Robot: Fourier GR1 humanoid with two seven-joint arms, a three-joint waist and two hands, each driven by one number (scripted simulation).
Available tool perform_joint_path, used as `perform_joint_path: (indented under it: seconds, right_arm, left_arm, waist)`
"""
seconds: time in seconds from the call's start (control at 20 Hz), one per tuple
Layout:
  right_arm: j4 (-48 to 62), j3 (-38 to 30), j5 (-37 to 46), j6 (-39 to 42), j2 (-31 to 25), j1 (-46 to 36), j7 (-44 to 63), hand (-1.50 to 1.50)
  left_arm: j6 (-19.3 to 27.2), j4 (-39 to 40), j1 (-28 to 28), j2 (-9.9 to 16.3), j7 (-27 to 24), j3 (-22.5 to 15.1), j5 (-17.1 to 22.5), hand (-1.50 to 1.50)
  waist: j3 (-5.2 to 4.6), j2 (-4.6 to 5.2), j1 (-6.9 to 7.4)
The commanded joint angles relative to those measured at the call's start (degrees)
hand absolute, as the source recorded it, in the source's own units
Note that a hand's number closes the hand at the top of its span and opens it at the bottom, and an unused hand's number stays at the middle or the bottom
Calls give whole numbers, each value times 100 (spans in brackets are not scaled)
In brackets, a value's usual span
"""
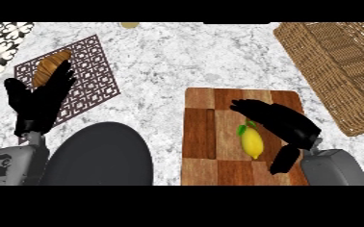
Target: Pick the lemon from the cutting board and place it in the basket
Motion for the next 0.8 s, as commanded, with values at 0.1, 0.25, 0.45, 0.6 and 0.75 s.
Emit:
perform_joint_path:
  seconds: [0.1, 0.25, 0.45, 0.6, 0.75]
  right_arm:
    - [641, 65, 523, -497, 164, -136, -328, -150]
    - [222, 349, 774, -325, 141, -40, -131, 150]
    - [298, 455, 1119, -460, 105, -82, -304, 150]
    - [679, 575, 1373, -914, 198, 40, -595, 150]
    - [329, 741, 1424, -686, 444, 141, -243, 150]
  left_arm:
    - [-168, 103, -75, -42, -6, 119, -44, 0]
    - [-112, 77, -145, -97, 74, 135, -46, 0]
    - [-223, 367, -244, -78, -73, 252, -45, 0]
    - [-269, 336, -61, -165, -219, 166, -160, 0]
    - [-112, -438, -98, -44, 492, 244, -70, 0]
  waist:
    - [0, 3, 7]
    - [-1, 0, -1]
    - [-1, 1, -6]
    - [0, 3, 3]
    - [1, -8, 16]
